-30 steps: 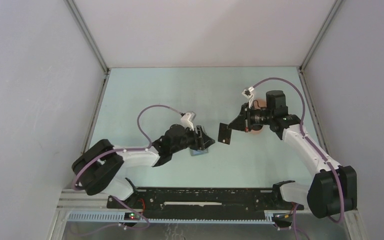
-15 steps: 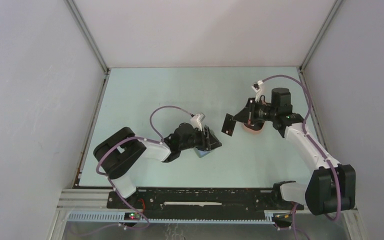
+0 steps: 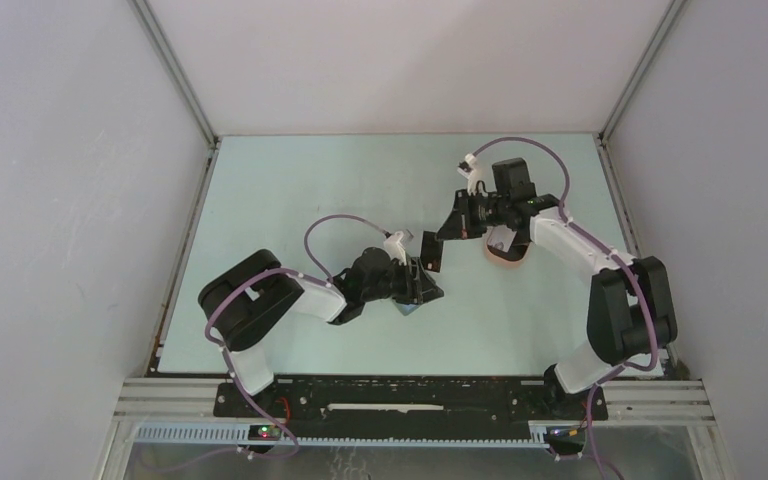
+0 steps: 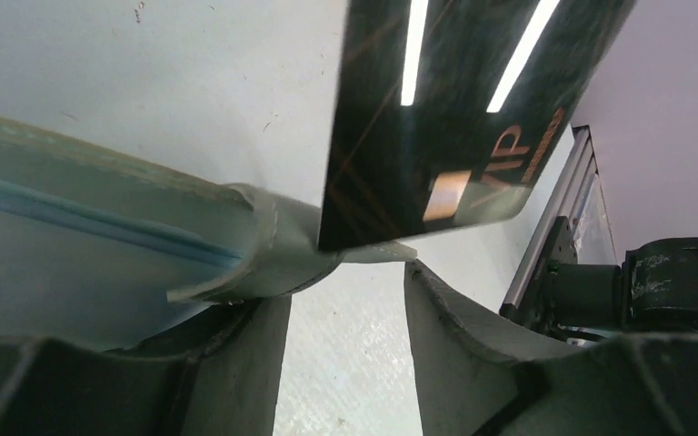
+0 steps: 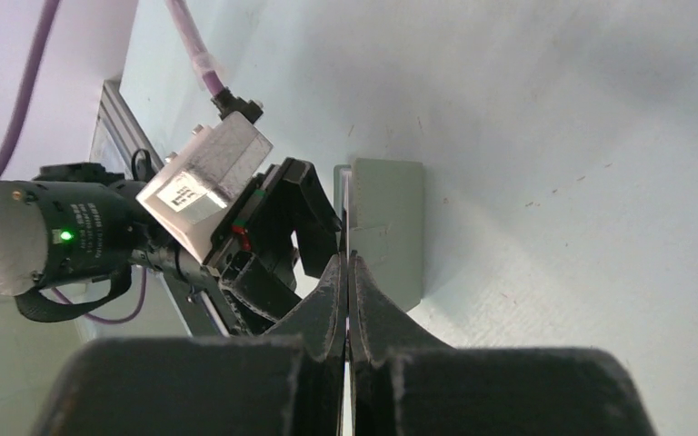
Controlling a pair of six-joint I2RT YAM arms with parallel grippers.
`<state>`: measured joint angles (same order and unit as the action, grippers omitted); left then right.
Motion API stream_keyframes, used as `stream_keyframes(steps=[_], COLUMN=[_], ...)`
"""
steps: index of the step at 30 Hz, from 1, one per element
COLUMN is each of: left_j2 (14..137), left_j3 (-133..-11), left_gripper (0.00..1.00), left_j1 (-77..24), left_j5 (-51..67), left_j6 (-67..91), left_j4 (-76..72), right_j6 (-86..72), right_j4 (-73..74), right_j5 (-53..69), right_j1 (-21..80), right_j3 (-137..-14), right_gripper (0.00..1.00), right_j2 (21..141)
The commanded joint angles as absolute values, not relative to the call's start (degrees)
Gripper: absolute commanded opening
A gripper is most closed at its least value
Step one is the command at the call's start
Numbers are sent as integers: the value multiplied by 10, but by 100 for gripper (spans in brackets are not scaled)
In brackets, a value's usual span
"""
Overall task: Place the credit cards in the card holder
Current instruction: Insert the credit card into the card holder.
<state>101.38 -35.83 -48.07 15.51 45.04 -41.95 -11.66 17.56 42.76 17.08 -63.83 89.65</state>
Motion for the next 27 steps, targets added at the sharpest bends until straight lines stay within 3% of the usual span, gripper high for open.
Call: stream_keyframes(steps=[1, 10, 20, 27], left_j2=[1017, 995, 846, 837], left_j3=[-383, -370, -265, -256], left_gripper=[54, 54, 62, 61], left_j1=[-474, -467, -445, -434], left_j5=[167, 172, 130, 114], left_j6=[441, 434, 430, 443], left_j4=[-439, -439, -409, -393], right_j6=[-74, -34, -22, -22], right_j4=[215, 256, 267, 270], right_j5=[417, 270, 290, 310], right_j1=[182, 198, 196, 197], right_j3=[-667, -686, -686, -686], right_gripper=[0, 0, 0, 0], right_j2=[916, 925, 943, 949])
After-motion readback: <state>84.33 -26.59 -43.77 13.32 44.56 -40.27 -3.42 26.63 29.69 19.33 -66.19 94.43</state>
